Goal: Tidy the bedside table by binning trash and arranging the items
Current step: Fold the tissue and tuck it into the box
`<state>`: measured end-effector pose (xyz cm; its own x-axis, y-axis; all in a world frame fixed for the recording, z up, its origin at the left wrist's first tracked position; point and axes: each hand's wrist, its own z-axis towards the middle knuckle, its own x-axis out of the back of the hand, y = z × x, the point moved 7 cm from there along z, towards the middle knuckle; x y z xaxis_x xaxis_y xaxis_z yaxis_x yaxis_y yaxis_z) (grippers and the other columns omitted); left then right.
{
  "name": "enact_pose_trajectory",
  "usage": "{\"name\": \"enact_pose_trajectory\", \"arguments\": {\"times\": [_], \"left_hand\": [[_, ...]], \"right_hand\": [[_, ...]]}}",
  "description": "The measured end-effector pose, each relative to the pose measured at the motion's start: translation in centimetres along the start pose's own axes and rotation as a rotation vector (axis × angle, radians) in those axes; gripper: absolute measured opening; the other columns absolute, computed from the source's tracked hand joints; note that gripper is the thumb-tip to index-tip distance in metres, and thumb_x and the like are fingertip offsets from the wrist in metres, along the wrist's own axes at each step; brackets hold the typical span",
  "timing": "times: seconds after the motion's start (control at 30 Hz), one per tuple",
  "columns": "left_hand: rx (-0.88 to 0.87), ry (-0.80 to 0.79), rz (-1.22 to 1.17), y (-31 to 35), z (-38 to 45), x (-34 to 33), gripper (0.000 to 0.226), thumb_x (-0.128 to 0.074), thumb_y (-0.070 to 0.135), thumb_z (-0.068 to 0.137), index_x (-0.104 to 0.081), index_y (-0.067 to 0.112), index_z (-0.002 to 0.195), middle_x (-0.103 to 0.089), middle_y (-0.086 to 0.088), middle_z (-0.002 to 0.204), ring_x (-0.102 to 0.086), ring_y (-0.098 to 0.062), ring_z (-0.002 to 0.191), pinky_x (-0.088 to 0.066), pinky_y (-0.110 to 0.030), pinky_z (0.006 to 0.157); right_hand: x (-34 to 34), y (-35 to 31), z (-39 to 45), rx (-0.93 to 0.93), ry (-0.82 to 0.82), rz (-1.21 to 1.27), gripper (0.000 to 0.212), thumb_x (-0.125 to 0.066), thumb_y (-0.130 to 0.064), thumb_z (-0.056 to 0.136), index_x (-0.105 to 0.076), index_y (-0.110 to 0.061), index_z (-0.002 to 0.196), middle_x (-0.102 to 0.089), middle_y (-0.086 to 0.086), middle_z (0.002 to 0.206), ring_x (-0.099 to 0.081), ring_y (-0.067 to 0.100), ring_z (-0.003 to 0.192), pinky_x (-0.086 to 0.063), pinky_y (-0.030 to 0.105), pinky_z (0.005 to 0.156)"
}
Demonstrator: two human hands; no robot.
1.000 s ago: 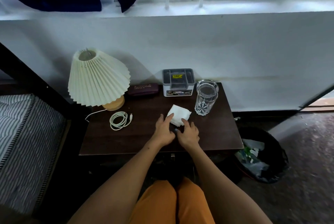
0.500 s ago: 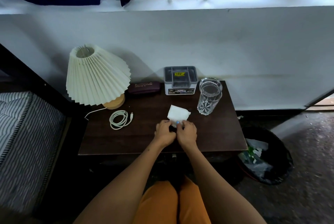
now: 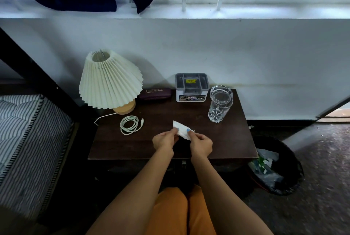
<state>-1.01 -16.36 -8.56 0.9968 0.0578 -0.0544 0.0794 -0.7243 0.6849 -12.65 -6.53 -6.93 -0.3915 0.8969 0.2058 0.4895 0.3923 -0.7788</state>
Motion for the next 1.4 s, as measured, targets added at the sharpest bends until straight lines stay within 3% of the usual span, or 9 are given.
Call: {"name": "enact_pose_trajectory", "arguments": {"times": [0.27, 0.43, 0.53, 0.67, 0.9, 1.07, 1.13, 1.23, 1.4], "left_hand": [[-0.039, -0.073, -0.020, 1.3, -2.1, 0.9, 0.019, -0.075, 0.001, 0.070, -0.059, 0.004, 0.060, -0.068, -0.014, 0.071, -0.067, -0.024, 0.069, -0.058, -0.035, 0.076], [-0.071, -0.145, -0.048, 2.2, -4.1, 1.9, 0.013, -0.069, 0.003, 0.076, -0.057, 0.005, 0.073, -0.065, -0.013, 0.075, -0.064, -0.022, 0.068, -0.057, -0.038, 0.073], [-0.043, -0.209, -0.082, 2.9, -5.3, 2.4, 0.024, -0.070, 0.013, 0.078, -0.056, 0.006, 0.096, -0.069, -0.014, 0.092, -0.068, -0.027, 0.086, -0.058, -0.035, 0.068], [-0.076, -0.218, -0.026, 4.1, -6.8, 3.0, 0.040, -0.072, 0.006, 0.075, -0.056, 0.005, 0.112, -0.066, -0.017, 0.106, -0.065, -0.028, 0.094, -0.056, -0.042, 0.083], [-0.178, -0.179, -0.082, 5.9, -9.6, 4.0, 0.034, -0.070, -0.010, 0.072, -0.059, 0.003, 0.101, -0.065, -0.027, 0.110, -0.063, -0.031, 0.088, -0.054, -0.042, 0.086], [-0.197, -0.159, -0.042, 5.8, -11.1, 5.0, 0.028, -0.065, -0.010, 0.076, -0.061, 0.000, 0.102, -0.065, -0.027, 0.110, -0.061, -0.029, 0.084, -0.055, -0.037, 0.066], [-0.208, -0.143, -0.027, 5.9, -11.3, 5.3, 0.031, -0.064, -0.011, 0.077, -0.060, -0.003, 0.107, -0.064, -0.026, 0.110, -0.060, -0.028, 0.083, -0.054, -0.032, 0.054], [-0.215, -0.082, 0.007, 6.2, -11.1, 5.9, 0.035, -0.063, -0.010, 0.076, -0.059, 0.000, 0.109, -0.066, -0.024, 0.105, -0.060, -0.027, 0.080, -0.057, -0.037, 0.070], [-0.223, -0.052, 0.040, 6.3, -10.7, 6.2, 0.025, -0.055, -0.003, 0.083, -0.054, 0.006, 0.106, -0.054, -0.007, 0.065, -0.051, -0.014, 0.053, -0.045, -0.027, 0.050]], "right_hand": [[-3.9, -0.4, -4.1, -0.435, -0.479, 0.400, 0.066, -0.069, -0.044, 0.079, -0.049, -0.007, 0.130, -0.060, 0.013, 0.115, -0.061, 0.026, 0.086, -0.051, 0.036, 0.071], [-2.2, -2.1, -5.5, -0.276, -0.295, 0.346, 0.019, -0.065, 0.007, 0.076, -0.054, 0.004, 0.091, -0.066, 0.024, 0.103, -0.063, 0.030, 0.070, -0.055, 0.040, 0.064], [-1.4, -2.9, -6.6, -0.194, -0.285, 0.301, 0.021, -0.060, 0.005, 0.072, -0.056, -0.001, 0.092, -0.064, 0.016, 0.082, -0.062, 0.027, 0.066, -0.054, 0.036, 0.062], [-0.6, -3.9, -8.0, -0.093, -0.271, 0.228, 0.025, -0.057, 0.002, 0.069, -0.061, -0.002, 0.093, -0.065, 0.018, 0.095, -0.064, 0.032, 0.082, -0.056, 0.039, 0.073], [-0.1, -4.7, -11.6, -0.088, -0.408, 0.194, 0.022, -0.073, -0.006, 0.073, -0.053, -0.006, 0.080, -0.062, 0.013, 0.078, -0.061, 0.021, 0.063, -0.049, 0.024, 0.043], [0.8, -4.3, -12.7, -0.068, -0.394, 0.192, 0.017, -0.066, 0.008, 0.079, -0.060, 0.003, 0.094, -0.062, 0.023, 0.102, -0.059, 0.023, 0.066, -0.047, 0.018, 0.034], [1.0, -4.3, -12.9, -0.048, -0.378, 0.173, 0.018, -0.065, 0.009, 0.080, -0.061, 0.003, 0.097, -0.063, 0.026, 0.112, -0.061, 0.027, 0.069, -0.052, 0.022, 0.038], [1.8, -4.2, -12.3, -0.016, -0.294, 0.172, 0.032, -0.065, 0.010, 0.079, -0.059, 0.006, 0.110, -0.060, 0.026, 0.115, -0.064, 0.036, 0.087, -0.058, 0.036, 0.057], [4.2, -4.1, -9.9, 0.139, -0.062, -0.120, 0.020, -0.069, 0.002, 0.076, -0.059, -0.010, 0.088, -0.061, 0.017, 0.110, -0.067, 0.036, 0.093, -0.059, 0.040, 0.076]]}}
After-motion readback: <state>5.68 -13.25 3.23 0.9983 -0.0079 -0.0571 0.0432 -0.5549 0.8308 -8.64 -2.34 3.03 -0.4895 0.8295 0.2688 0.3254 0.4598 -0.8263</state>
